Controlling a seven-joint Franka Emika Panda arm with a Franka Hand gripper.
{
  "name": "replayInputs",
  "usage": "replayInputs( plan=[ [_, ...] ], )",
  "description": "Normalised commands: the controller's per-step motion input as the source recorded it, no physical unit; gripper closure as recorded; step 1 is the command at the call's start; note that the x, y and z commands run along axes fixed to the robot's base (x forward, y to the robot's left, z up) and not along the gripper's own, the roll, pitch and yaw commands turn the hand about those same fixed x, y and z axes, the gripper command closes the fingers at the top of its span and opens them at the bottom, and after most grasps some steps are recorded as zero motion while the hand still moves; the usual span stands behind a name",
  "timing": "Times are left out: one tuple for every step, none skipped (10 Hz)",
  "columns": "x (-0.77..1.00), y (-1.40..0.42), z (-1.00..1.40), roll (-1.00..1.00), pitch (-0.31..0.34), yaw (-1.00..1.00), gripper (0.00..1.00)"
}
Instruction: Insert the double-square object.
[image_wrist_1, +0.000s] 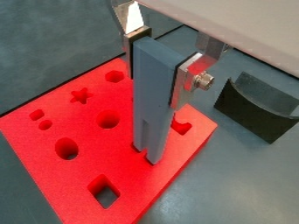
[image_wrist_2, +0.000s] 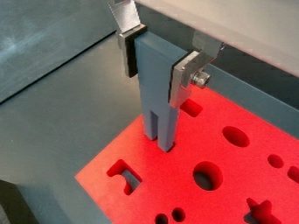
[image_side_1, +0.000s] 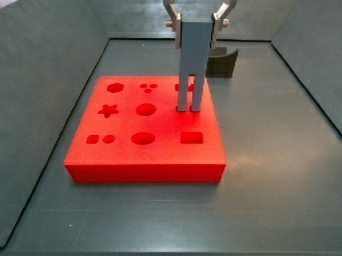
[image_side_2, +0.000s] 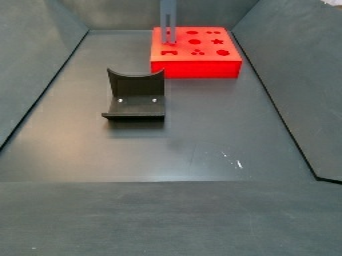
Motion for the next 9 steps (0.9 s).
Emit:
replayInputs(
  plan=[
    [0.04,0.0,-0.41,0.05,-0.017,0.08,1.0],
    [-0.02,-0.03,-0.45,0.0,-0.053,0.03,1.0],
    [-0.05,-0.08,-0.38,0.0,-0.044,0.0,1.0],
    [0.0,-0.06,-0.33,0.0,-0.036,0.0,1.0],
    [0.0,-0.05,-0.32,0.0,-0.031,0.0,1.0],
    [0.0,-0.05,-0.29,0.0,-0.011,0.0,1.0],
    [0.0,-0.04,-0.32,0.0,-0.02,0.02,1.0],
    [0.13,0.0,-0.47,0.01,-0.011,0.08,1.0],
    [0.13,-0.01,-0.55,0.04,-0.027,0.06,1.0]
  ],
)
